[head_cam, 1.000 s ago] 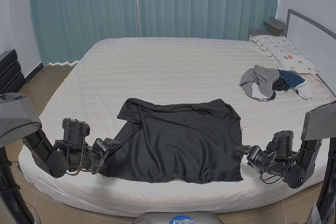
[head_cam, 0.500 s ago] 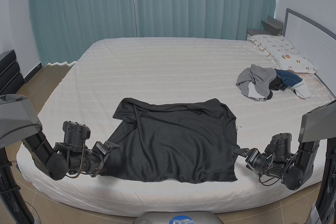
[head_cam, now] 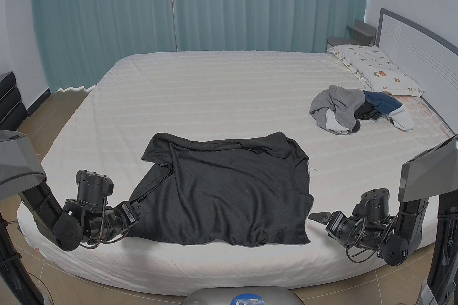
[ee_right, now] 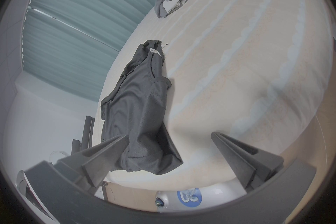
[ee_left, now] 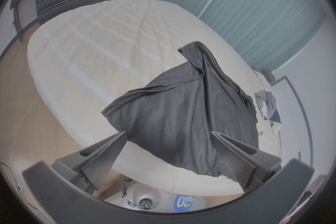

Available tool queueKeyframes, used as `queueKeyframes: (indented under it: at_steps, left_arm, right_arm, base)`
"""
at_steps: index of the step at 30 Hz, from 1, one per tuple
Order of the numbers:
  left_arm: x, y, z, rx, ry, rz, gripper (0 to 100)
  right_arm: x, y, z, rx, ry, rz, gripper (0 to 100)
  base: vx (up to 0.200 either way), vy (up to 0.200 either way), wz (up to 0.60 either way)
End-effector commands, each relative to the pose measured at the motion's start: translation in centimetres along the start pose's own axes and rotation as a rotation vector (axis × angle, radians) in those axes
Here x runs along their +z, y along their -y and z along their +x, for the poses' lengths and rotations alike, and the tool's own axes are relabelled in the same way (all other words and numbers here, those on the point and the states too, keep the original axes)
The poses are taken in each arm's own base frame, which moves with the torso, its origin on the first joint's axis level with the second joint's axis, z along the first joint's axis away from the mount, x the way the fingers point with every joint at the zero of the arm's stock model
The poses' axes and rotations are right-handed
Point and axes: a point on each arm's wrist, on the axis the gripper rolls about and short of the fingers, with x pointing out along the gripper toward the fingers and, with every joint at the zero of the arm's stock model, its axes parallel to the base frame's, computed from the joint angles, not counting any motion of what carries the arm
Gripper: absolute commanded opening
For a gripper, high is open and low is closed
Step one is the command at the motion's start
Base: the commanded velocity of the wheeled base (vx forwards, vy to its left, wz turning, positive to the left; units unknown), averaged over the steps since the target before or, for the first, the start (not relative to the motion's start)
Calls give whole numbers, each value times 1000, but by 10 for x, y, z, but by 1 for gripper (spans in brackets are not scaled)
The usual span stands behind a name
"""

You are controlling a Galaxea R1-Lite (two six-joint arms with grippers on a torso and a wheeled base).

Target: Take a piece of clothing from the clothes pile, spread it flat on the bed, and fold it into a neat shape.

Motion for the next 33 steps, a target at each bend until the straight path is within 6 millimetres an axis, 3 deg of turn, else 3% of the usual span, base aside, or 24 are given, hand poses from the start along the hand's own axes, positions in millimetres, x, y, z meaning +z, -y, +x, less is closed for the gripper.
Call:
queueKeyframes:
  at_steps: [1, 11, 21, 30, 33]
  left_arm:
    - [-3, -7, -2, 33, -5, 11, 100]
    - [13, -25, -1, 85, 25, -6, 100]
    - [21, -34, 7, 102, 29, -42, 100]
    - [22, -31, 10, 76, 20, -51, 100]
    - [22, -32, 9, 76, 18, -51, 100]
  right_arm:
    - [-11, 2, 7, -6, -28, -25, 100]
    - [-19, -8, 24, 58, -23, -107, 100]
    - [-10, -24, 52, 78, -10, -175, 100]
    - [-10, -27, 53, 83, -7, -172, 100]
    - [-10, -26, 52, 82, -8, -172, 100]
  base:
    - [0, 0, 0]
    - [0, 0, 0]
    - [0, 0, 0]
    - [0, 0, 0]
    - [-200, 0, 0]
